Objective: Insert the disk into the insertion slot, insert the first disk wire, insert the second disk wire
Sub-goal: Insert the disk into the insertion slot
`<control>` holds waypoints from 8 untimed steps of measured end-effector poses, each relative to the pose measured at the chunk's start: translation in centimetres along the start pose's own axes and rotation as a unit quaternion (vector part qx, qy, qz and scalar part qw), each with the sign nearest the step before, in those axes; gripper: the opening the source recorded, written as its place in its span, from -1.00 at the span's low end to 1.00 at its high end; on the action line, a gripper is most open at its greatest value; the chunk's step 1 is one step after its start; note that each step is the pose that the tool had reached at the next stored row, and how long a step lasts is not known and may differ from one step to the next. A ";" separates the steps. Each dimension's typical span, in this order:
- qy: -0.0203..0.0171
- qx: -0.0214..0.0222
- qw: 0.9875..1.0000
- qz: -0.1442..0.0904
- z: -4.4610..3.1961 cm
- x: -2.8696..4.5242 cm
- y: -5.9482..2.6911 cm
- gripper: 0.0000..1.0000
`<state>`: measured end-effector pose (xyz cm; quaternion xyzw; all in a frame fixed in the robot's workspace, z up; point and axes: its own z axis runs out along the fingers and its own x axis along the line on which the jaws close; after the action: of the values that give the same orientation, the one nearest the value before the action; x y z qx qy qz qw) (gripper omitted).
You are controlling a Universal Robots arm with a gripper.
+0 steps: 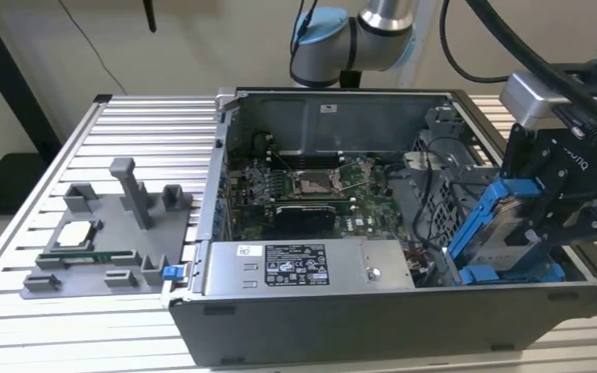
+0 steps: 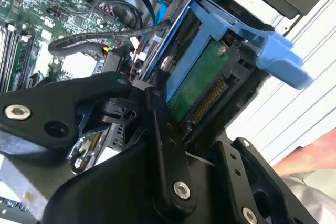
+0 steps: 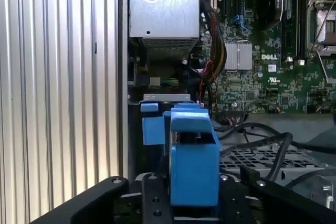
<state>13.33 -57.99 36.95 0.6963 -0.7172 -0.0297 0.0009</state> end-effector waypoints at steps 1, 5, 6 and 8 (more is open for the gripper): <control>0.000 0.000 1.000 0.000 0.00 0.00 0.00 1.00; 0.000 -0.002 1.000 0.000 -0.68 -0.04 0.04 1.00; 0.000 -0.003 1.000 0.000 -1.00 -0.05 0.04 1.00; 0.000 -0.004 1.000 0.000 -1.70 -0.08 0.08 1.00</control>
<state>13.32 -57.98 38.65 0.6961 -0.7172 -0.0320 0.0038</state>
